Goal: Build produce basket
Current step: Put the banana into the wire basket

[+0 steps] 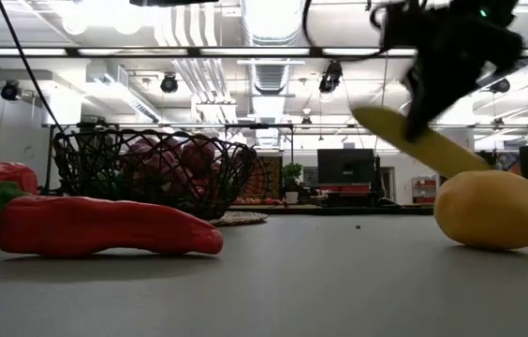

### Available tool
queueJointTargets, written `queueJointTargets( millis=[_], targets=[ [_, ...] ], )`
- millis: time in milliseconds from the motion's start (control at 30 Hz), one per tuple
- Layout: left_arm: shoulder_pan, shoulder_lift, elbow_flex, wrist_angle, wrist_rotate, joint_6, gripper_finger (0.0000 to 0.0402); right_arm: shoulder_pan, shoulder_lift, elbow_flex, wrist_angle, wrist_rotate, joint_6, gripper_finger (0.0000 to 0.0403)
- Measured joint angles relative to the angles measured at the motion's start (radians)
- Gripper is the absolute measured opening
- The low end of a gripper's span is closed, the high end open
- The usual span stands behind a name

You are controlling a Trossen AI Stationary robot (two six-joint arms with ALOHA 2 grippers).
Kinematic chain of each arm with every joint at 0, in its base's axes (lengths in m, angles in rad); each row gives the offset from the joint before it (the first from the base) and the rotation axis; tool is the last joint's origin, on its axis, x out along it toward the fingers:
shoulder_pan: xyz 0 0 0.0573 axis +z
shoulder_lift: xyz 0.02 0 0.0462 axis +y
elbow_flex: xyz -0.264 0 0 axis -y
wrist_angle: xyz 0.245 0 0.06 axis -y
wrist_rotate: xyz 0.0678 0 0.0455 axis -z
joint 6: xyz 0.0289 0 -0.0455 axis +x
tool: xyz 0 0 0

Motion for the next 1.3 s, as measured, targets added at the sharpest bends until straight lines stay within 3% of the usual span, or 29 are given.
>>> queueJointTargets(
  millis=[133, 267, 400, 500, 633, 800, 1033, 1300],
  targets=[
    [0.0, 0.001, -0.001, 0.024, 0.001, -0.025, 0.0002, -0.019, -0.109, -0.085, 0.369, 0.042, -0.262, 0.0093],
    [0.0, 0.006, -0.002, 0.039, 0.003, -0.123, 0.0002, -0.064, -0.169, -0.256, 0.975, -0.123, -0.531, 0.0094],
    [-0.002, 0.024, -0.003, 0.039, 0.006, -0.19, 0.0002, -0.131, -0.145, -0.409, 1.478, -0.327, -0.591, 0.0094],
    [-0.002, 0.047, -0.003, 0.053, 0.015, -0.238, 0.0002, -0.177, -0.101, -0.483, 1.707, -0.353, -0.568, 0.0094],
    [-0.002, 0.102, -0.004, 0.112, 0.021, -0.25, 0.0002, -0.242, -0.035, -0.517, 1.835, -0.349, -0.462, 0.0094],
    [-0.002, 0.151, -0.004, 0.211, 0.02, -0.232, 0.0017, -0.284, 0.033, -0.498, 1.848, -0.348, -0.378, 0.0095],
    [0.002, 0.208, -0.004, 0.306, 0.018, -0.26, 0.012, -0.285, 0.074, -0.477, 1.848, -0.358, -0.404, 0.0095],
    [0.041, 0.4, 0.011, 0.591, 0.015, -0.234, 0.0218, -0.285, 0.138, -0.473, 1.904, -0.384, -0.435, 0.0095]
  ],
)
